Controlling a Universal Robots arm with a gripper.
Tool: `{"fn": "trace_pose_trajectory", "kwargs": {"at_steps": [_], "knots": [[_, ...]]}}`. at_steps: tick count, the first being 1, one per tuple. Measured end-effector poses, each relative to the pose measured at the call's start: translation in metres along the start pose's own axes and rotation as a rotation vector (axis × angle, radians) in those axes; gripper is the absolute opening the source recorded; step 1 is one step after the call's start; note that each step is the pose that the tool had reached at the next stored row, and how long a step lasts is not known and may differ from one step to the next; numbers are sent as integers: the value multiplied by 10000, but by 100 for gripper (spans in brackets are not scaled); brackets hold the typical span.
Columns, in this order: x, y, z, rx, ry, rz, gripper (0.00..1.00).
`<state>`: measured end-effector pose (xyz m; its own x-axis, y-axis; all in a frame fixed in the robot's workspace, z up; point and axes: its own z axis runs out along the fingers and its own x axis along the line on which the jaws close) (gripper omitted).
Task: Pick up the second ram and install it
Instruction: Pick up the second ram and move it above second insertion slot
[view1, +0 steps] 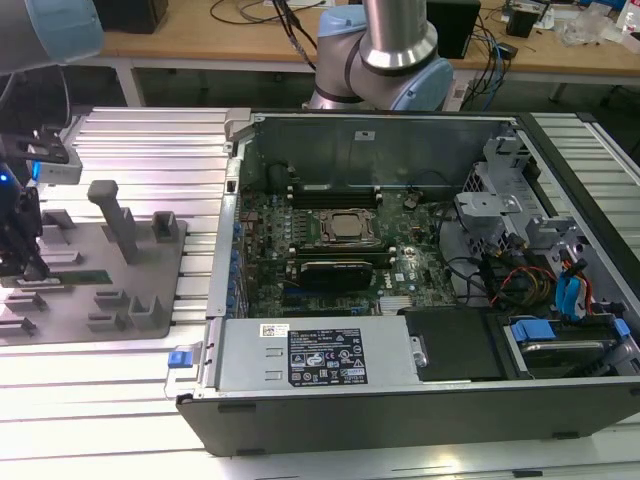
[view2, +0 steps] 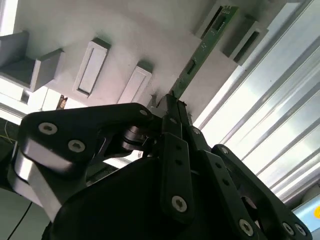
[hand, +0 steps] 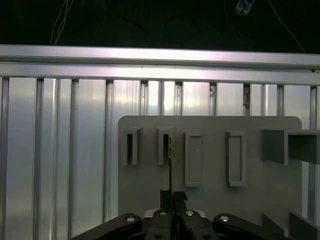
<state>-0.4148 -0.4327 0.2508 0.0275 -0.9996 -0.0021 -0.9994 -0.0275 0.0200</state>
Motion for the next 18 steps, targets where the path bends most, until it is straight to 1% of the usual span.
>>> {"fn": "trace_pose_trajectory", "kwargs": {"at_steps": [2,3,5,7,8,10,13,16,18], "knots": [[-17,1,-101,-1,1,-1,9],[-24,2,-136,-1,2,-1,9],[-29,2,-177,-1,2,-1,9],[-35,4,-251,0,1,-1,9],[-39,4,-278,0,1,-1,9],[-41,5,-308,-1,3,-1,9],[-50,7,-407,-2,11,-1,9],[-56,8,-487,-1,11,-1,9],[-59,8,-507,-2,13,0,9]]}}
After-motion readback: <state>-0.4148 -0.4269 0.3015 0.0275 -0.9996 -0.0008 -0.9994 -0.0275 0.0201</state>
